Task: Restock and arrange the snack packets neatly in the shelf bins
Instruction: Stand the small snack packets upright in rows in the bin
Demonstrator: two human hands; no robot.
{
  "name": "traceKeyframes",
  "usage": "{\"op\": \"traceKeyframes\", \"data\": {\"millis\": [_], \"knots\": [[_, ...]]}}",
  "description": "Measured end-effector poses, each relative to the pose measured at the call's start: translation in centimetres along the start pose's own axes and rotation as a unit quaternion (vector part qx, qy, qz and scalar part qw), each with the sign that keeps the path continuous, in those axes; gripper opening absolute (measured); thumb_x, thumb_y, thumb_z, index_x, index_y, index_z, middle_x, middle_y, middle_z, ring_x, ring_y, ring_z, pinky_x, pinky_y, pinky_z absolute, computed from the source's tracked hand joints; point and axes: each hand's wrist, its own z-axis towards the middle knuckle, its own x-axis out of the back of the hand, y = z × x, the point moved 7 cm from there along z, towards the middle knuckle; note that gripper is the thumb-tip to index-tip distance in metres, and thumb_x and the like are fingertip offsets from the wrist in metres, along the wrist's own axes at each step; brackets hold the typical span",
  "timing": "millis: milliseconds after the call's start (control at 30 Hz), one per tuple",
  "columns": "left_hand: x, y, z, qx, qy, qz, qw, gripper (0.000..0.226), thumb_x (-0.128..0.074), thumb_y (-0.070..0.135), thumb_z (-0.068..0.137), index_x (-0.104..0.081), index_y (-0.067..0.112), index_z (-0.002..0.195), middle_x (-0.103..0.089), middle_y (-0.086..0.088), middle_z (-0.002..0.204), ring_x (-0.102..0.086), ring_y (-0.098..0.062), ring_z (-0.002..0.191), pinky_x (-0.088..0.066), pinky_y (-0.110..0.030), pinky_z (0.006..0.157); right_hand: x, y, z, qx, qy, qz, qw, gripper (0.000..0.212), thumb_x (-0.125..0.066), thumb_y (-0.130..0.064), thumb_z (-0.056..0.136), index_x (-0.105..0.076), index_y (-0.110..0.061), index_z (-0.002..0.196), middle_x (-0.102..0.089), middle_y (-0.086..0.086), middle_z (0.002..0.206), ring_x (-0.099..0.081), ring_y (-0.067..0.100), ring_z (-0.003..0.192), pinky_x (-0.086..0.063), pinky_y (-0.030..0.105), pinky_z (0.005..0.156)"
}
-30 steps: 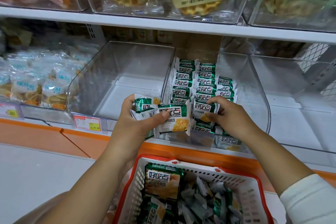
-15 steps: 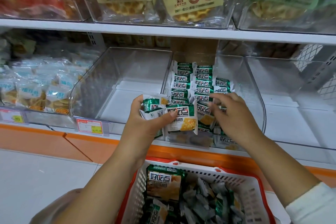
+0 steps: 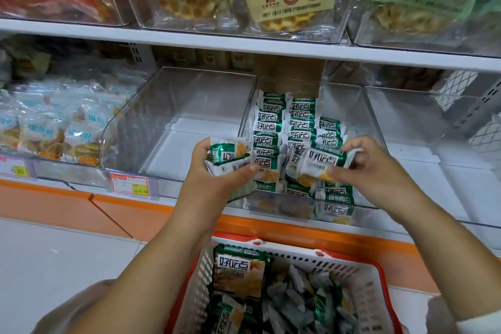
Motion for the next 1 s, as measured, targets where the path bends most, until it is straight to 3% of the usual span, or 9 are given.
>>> {"op": "traceKeyframes", "data": {"millis": [167,267,367,467,567,700,867,1000], "knots": [[0.1,0.5,-0.1,-0.014,0.001,0.009,1.000,0.084,-0.087,0.036,0.045,-0.053,0.026,0.122,-0.075,-0.002,0.102,-0.072,-0.025,0.098,-0.054,-0.054,0.095,-4.1,0.7,0.7,0.013,-0.076,-0.152,0.985,0.031,-0.079,-0.029,0.078,-0.057,-0.034,0.099,-0.051,-0.014,0.084,-0.053,0.008,0.074,-0.037,0.021,0.057],[0.3,0.2,0.1,-0.010,0.005,0.022,1.000,0.086,-0.094,0.035,0.046,-0.054,0.029,0.121,-0.075,0.000,0.103,-0.071,-0.025,0.099,-0.052,-0.055,0.096,-4.8,0.7,1.4,0.020,-0.098,-0.192,0.976,0.027,-0.079,-0.034,0.078,-0.063,-0.029,0.099,-0.052,-0.009,0.080,-0.050,0.005,0.068,-0.033,0.021,0.053],[0.9,-0.1,0.3,-0.008,0.013,0.030,0.999,0.083,-0.091,0.045,0.047,-0.054,0.037,0.121,-0.073,0.002,0.107,-0.068,-0.028,0.106,-0.049,-0.056,0.100,-3.7,0.8,2.0,0.017,-0.047,-0.151,0.987,0.024,-0.072,-0.045,0.081,-0.064,-0.029,0.097,-0.060,-0.005,0.094,-0.059,0.011,0.080,-0.048,0.028,0.067],[1.2,-0.1,0.5,-0.008,0.015,0.030,0.999,0.085,-0.091,0.048,0.047,-0.054,0.037,0.122,-0.073,0.001,0.110,-0.067,-0.029,0.108,-0.048,-0.056,0.101,-2.8,1.3,2.8,0.001,0.026,-0.115,0.993,0.029,-0.067,-0.043,0.087,-0.058,-0.030,0.111,-0.060,0.000,0.103,-0.063,0.015,0.076,-0.054,0.035,0.076],[1.2,-0.2,0.6,-0.008,0.013,0.033,0.999,0.084,-0.091,0.048,0.048,-0.054,0.037,0.122,-0.073,0.001,0.111,-0.068,-0.030,0.108,-0.048,-0.057,0.100,-3.5,1.9,3.3,-0.008,0.012,-0.138,0.990,0.034,-0.068,-0.037,0.088,-0.058,-0.029,0.119,-0.059,-0.001,0.096,-0.058,0.011,0.065,-0.047,0.028,0.062],[1.3,-0.4,0.5,-0.006,0.010,0.029,1.000,0.083,-0.091,0.045,0.049,-0.054,0.037,0.123,-0.073,0.000,0.110,-0.068,-0.030,0.106,-0.049,-0.056,0.099,-3.7,1.9,3.6,0.007,0.017,-0.118,0.993,0.026,-0.068,-0.028,0.089,-0.062,-0.029,0.114,-0.047,-0.014,0.075,-0.050,0.007,0.054,-0.031,0.020,0.048],[1.6,-0.6,0.6,-0.003,0.008,0.025,1.000,0.082,-0.092,0.044,0.050,-0.054,0.036,0.123,-0.072,-0.001,0.112,-0.068,-0.031,0.107,-0.049,-0.057,0.099,-2.7,1.2,4.3,0.041,0.016,-0.127,0.991,0.022,-0.065,-0.021,0.092,-0.065,-0.032,0.111,-0.054,-0.009,0.093,-0.051,0.001,0.066,-0.036,0.019,0.056],[1.4,-0.6,0.7,-0.005,0.006,0.025,1.000,0.079,-0.090,0.043,0.051,-0.055,0.035,0.121,-0.073,0.000,0.109,-0.069,-0.028,0.106,-0.049,-0.056,0.099,-4.0,1.6,4.1,0.031,-0.004,-0.088,0.996,0.024,-0.065,-0.020,0.091,-0.065,-0.026,0.115,-0.048,-0.008,0.073,-0.048,0.008,0.054,-0.032,0.009,0.040]]}}
